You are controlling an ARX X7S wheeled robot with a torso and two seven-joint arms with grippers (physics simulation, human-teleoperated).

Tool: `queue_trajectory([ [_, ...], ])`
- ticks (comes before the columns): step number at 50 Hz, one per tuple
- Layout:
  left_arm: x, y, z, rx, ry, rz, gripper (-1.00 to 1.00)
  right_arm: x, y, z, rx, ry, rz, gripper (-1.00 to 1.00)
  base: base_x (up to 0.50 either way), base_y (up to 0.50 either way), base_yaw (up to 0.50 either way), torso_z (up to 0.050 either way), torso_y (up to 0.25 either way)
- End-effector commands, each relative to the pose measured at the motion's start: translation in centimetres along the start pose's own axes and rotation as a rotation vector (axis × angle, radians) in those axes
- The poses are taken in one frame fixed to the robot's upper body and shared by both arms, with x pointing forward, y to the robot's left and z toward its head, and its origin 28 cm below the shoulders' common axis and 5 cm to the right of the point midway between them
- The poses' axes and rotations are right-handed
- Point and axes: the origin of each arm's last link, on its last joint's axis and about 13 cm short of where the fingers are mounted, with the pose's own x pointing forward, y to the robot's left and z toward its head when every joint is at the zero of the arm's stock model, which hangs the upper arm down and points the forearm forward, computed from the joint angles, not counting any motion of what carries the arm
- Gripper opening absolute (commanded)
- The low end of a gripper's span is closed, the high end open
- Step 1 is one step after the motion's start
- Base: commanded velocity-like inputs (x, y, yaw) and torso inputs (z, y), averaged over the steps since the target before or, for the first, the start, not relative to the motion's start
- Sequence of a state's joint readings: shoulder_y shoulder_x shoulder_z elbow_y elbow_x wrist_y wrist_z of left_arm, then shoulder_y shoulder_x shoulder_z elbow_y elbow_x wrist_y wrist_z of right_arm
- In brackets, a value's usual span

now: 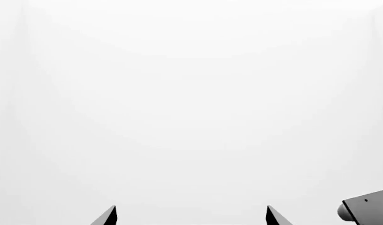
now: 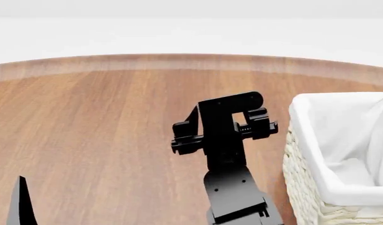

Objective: Pick up the cream cheese box, and put it in the basket.

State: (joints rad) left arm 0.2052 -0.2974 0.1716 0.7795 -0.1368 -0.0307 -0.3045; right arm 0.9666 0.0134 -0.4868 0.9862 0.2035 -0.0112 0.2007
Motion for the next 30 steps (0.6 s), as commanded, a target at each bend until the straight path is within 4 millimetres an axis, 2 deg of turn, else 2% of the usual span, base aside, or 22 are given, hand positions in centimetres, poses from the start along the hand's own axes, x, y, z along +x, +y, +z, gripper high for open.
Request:
queue_trajectory([
  [1, -0.1, 0.0, 0.0, 0.000, -0.001, -0.004, 1.00, -0.2, -0.8, -3.0, -0.011, 0.054, -0.032, 1.00, 0.00, 0.00, 0.00, 0.000, 0.000],
  [30, -0.1, -0.1, 0.0, 0.016, -0.004, -0.012, 1.00, -2.2, -0.8, -6.6, 0.021, 0.166, -0.051, 1.00, 0.00, 0.00, 0.00, 0.000, 0.000],
])
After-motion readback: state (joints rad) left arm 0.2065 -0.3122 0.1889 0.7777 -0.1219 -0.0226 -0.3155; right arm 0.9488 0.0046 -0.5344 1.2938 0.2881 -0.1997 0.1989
